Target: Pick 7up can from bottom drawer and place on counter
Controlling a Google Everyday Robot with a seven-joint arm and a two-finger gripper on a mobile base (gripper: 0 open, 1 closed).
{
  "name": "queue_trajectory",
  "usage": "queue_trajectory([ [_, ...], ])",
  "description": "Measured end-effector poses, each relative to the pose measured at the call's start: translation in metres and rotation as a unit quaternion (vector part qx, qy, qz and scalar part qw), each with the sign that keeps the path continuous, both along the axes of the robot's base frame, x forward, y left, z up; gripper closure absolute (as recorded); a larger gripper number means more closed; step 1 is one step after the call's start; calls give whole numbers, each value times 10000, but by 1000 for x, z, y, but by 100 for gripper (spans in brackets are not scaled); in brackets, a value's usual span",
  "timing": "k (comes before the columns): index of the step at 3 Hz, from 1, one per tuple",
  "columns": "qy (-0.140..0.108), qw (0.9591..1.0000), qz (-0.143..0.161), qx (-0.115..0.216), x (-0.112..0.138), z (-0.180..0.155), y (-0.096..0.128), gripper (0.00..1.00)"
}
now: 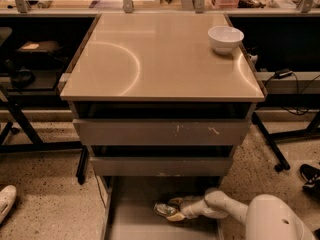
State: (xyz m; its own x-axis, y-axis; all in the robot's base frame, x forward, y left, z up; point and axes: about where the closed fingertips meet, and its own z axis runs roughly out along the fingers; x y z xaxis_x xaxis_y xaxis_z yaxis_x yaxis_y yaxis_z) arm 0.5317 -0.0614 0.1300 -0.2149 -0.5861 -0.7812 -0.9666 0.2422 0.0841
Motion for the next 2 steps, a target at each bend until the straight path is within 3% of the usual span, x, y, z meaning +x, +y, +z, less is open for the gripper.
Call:
queue_trajectory([
  [1, 150, 9999, -13, 60, 3, -5, 0, 100],
  [2, 150, 9999, -13, 60, 3, -3, -1, 100],
])
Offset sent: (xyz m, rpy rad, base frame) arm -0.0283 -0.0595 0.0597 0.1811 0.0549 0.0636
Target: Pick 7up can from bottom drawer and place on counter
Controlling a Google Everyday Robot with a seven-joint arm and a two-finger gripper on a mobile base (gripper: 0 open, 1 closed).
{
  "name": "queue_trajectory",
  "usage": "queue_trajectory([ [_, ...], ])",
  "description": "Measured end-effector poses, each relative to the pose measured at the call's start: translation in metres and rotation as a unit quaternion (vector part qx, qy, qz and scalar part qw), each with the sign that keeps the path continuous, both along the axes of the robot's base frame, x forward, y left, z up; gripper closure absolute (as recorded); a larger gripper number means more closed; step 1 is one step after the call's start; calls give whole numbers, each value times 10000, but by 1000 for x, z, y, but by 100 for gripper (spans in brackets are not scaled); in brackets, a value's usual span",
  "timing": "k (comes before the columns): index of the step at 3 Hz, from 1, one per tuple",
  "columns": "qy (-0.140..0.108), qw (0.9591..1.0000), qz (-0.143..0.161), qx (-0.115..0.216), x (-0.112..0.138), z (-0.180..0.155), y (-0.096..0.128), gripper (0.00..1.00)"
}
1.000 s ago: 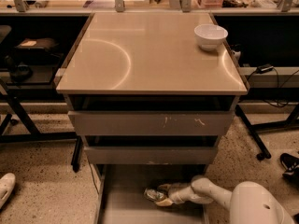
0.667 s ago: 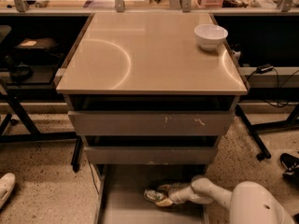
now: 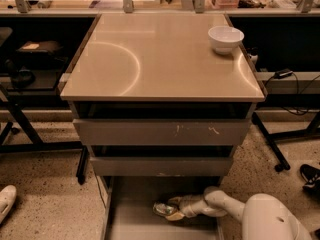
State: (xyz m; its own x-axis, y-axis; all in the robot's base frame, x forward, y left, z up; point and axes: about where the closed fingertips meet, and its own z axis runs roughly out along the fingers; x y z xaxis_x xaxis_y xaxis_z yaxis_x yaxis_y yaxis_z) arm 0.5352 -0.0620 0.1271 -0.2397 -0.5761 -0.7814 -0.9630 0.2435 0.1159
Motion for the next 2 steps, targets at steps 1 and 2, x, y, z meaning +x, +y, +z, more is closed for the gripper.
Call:
queue_trajectory([
  [1, -138, 9998, 46, 148, -19, 30, -21, 100],
  [2, -746, 9970, 89, 174, -39, 111, -68, 100],
])
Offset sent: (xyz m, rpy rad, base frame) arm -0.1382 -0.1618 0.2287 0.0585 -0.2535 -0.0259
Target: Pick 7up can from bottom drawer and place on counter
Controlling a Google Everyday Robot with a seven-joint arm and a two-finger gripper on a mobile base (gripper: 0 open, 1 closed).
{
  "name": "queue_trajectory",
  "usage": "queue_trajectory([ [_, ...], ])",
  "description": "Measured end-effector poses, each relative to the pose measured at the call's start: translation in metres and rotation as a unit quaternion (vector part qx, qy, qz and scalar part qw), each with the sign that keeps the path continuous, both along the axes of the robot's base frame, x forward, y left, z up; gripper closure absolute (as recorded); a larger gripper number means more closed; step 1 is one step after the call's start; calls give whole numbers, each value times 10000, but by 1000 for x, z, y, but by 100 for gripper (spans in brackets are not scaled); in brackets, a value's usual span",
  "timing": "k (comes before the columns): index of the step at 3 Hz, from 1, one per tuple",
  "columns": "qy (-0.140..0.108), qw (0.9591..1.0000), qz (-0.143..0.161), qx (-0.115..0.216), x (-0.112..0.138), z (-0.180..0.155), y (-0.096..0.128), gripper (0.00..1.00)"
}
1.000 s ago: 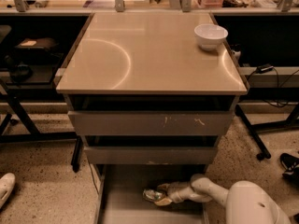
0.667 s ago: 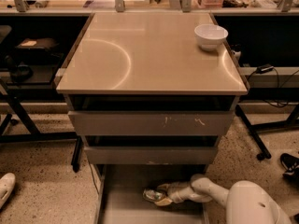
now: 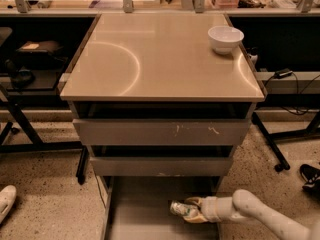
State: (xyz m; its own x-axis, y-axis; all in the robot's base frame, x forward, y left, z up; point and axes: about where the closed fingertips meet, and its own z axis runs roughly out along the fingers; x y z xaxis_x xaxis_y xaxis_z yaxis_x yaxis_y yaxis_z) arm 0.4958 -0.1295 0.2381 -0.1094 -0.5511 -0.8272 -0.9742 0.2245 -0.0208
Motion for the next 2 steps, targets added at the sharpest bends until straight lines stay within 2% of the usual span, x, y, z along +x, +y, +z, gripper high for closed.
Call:
queue_trajectory([
  [1, -485, 9988, -37, -45, -39, 79, -44, 100],
  [2, -910, 9956, -33, -225, -76, 154, -77, 100],
])
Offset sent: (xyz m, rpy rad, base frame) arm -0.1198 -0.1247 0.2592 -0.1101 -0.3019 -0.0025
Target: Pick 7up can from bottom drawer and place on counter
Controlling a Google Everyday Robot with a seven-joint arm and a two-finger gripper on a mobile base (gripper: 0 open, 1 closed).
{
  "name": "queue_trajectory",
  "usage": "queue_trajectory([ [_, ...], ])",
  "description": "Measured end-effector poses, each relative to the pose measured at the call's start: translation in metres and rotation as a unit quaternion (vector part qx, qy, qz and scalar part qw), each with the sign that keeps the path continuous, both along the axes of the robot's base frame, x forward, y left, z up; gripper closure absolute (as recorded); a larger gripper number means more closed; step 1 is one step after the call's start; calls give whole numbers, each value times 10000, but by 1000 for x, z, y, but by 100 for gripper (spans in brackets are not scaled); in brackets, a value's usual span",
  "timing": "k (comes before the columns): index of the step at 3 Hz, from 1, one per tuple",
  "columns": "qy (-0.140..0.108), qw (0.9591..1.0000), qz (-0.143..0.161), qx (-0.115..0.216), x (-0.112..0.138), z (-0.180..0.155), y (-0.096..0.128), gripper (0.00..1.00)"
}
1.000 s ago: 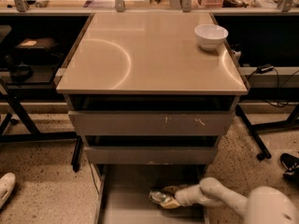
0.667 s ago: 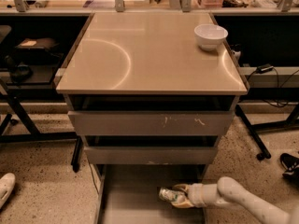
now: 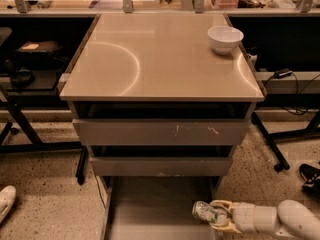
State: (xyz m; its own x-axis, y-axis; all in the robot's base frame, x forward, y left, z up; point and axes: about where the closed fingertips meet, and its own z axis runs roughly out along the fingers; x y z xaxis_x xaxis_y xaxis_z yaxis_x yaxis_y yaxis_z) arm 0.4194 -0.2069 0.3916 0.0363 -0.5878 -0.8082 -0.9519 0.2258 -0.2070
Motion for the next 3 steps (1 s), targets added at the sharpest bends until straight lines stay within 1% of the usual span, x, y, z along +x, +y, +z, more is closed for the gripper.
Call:
queue_trajectory([
  [1, -304, 9992, 247, -128, -14, 85, -12, 100],
  [2, -410, 9969, 642, -204, 5, 155, -10, 100],
  [3, -410, 9969, 642, -204, 5, 155, -10, 100],
])
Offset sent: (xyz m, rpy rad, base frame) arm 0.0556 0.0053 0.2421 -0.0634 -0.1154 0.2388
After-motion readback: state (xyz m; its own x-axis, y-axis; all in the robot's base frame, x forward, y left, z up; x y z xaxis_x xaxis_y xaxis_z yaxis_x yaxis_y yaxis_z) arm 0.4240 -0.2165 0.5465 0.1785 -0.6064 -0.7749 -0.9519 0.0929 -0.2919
